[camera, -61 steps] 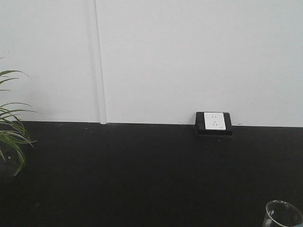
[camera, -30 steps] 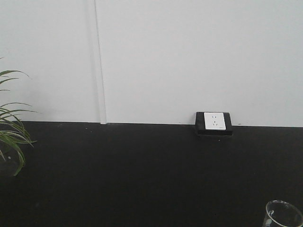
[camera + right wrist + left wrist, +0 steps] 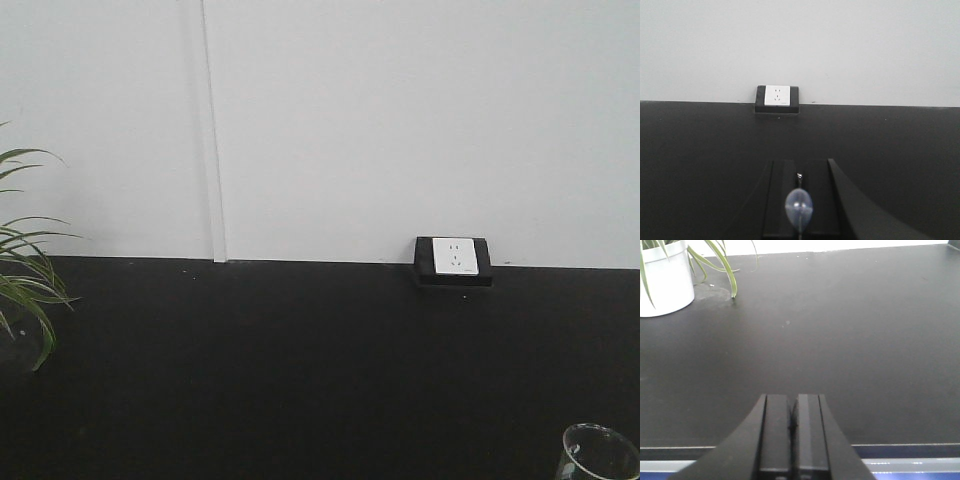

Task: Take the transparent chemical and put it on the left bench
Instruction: 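Drive the base to the bench with the white bins, holding the beaker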

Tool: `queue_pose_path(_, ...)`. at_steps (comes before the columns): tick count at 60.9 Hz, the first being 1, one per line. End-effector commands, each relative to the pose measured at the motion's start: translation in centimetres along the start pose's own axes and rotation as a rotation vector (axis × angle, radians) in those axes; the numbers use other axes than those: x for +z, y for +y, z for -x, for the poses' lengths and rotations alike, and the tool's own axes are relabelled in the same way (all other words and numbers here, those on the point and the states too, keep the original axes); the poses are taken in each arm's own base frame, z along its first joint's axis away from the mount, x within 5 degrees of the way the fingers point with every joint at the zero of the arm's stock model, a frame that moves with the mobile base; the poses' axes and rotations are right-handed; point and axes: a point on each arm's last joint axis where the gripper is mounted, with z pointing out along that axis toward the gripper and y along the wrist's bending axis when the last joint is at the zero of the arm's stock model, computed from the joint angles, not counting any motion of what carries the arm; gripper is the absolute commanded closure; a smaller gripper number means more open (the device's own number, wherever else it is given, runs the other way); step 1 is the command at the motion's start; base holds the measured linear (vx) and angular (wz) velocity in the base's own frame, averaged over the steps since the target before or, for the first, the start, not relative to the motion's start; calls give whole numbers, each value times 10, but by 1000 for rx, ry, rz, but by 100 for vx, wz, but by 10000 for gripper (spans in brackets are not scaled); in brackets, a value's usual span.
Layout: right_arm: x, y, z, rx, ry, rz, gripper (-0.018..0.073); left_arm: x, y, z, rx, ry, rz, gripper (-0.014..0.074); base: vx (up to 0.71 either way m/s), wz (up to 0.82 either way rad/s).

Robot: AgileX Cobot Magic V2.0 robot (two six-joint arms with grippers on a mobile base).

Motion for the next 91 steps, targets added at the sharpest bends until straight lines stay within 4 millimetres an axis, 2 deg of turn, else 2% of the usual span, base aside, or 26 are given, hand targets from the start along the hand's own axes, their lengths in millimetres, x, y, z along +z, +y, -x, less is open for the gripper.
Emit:
queue_pose_path(1,-1,1,15,-13,-86,16,529,-1,0,3,-9,-81,2,600,-1,3)
queue_pose_path(41,-1,1,15,-13,-86,16,529,-1,0,3,-9,-81,2,600,-8,2)
queue_pose_path(91,-1,1,15,-13,-86,16,529,-1,0,3,-9,-81,2,600,-33,-1)
